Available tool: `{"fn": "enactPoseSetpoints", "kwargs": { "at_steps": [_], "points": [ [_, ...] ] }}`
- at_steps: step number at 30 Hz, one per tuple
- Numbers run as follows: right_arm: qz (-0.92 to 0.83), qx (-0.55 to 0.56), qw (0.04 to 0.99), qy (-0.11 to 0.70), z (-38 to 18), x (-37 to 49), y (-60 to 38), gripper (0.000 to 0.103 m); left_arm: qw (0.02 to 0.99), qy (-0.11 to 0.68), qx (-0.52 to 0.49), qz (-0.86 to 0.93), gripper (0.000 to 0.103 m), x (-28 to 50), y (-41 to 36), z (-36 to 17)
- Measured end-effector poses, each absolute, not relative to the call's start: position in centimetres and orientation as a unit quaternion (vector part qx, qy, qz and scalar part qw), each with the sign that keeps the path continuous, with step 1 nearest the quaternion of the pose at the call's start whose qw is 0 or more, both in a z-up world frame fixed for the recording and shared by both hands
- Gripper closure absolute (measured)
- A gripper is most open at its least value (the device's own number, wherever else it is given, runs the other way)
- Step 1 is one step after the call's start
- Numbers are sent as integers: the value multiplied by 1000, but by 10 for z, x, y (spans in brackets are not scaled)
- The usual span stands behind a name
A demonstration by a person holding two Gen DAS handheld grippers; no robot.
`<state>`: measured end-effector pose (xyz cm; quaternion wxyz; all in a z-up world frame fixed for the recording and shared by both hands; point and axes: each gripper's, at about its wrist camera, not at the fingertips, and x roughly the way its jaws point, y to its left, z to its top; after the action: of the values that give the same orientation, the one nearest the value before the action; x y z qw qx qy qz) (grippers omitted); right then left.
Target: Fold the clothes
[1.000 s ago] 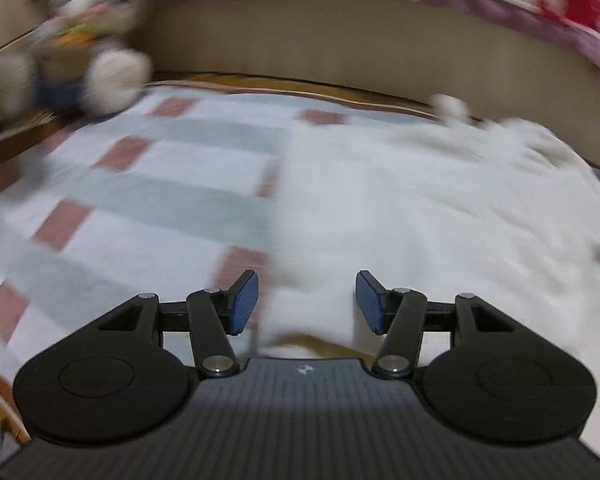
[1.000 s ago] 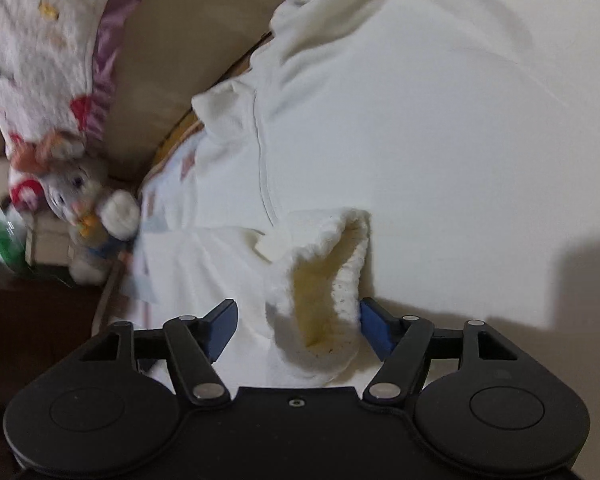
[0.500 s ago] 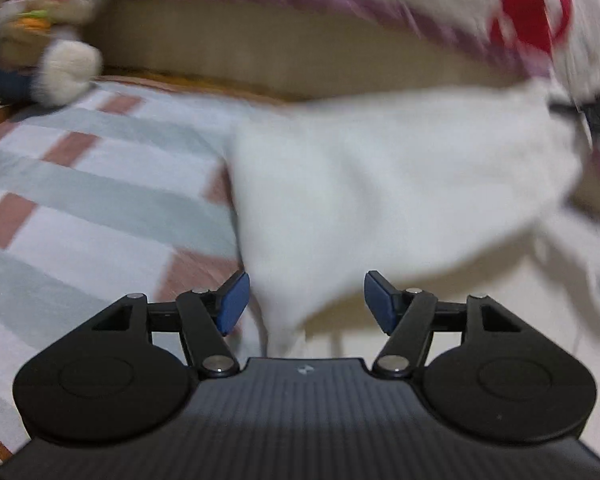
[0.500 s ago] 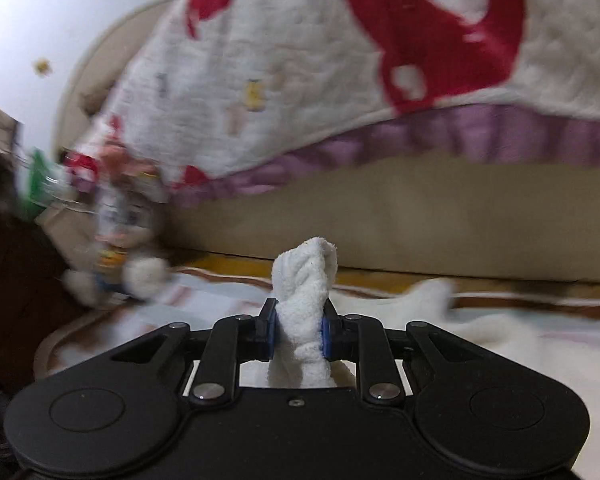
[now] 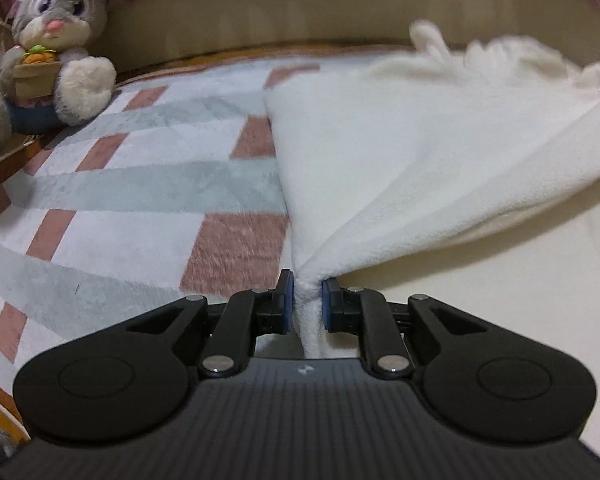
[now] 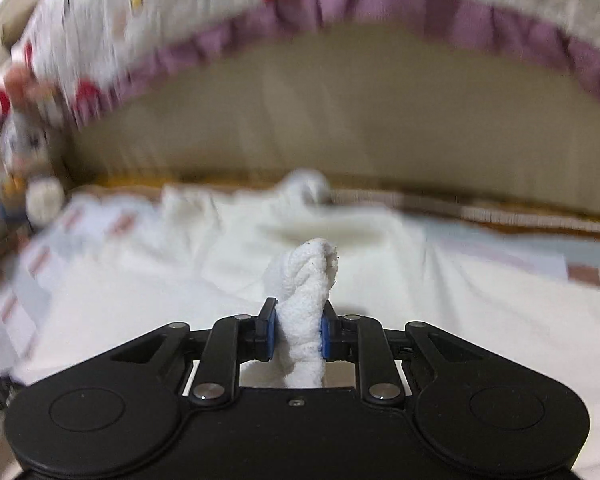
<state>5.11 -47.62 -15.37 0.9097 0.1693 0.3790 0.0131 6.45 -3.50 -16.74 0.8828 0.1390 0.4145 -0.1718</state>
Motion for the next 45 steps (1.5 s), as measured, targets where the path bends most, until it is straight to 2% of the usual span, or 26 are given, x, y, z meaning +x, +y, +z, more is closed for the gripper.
{"fn": "enactPoseSetpoints", "kwargs": {
  "at_steps": [3,5,7,9,10,11,15,19,26,27,28,30,32,37,38,39,41,45],
  "points": [
    [18,196,908,369,-165,46,-484,80,873,430,146,-180,86,65,-35,-169],
    [15,188,906,380,-171,48,-485,80,863,452,127,-188,64,64,-27,-157],
    [13,154,904,398,-176,47,-483,75,864,455,82,-199,56,63,-15,-140],
    [-3,111,902,417,-182,43,-481,55,877,432,20,-211,52,63,-2,-124],
    [-14,89,903,419,-185,40,-480,41,882,420,-5,-213,52,63,1,-118],
    [-16,82,907,414,-186,36,-480,39,891,400,-12,-215,52,64,-1,-115],
    [-15,102,915,389,-186,21,-486,40,888,389,2,-245,52,71,-32,-132],
    [-4,118,922,368,-185,10,-489,46,873,402,31,-275,52,71,-63,-156],
    [-1,137,926,353,-181,16,-493,45,867,405,73,-280,53,62,-81,-176],
    [-11,133,925,355,-182,17,-495,48,868,402,81,-279,53,60,-82,-177],
    [-20,128,925,357,-183,19,-496,75,870,398,90,-278,52,58,-83,-178],
    [-39,119,924,360,-185,21,-500,80,871,393,103,-275,52,55,-85,-178],
    [-57,110,923,364,-188,24,-503,95,873,391,109,-269,52,53,-87,-179],
    [-102,104,918,368,-189,24,-518,95,875,389,123,-260,52,52,-91,-179],
    [-99,142,916,361,-184,12,-533,88,874,392,130,-257,51,52,-94,-177],
    [-93,187,912,353,-177,-3,-548,86,871,396,140,-254,51,52,-98,-173],
    [-80,260,897,348,-168,-34,-580,62,865,395,158,-266,51,47,-110,-159],
    [-100,334,865,361,-163,-102,-650,58,857,373,162,-315,51,30,-155,-121]
  ]
}}
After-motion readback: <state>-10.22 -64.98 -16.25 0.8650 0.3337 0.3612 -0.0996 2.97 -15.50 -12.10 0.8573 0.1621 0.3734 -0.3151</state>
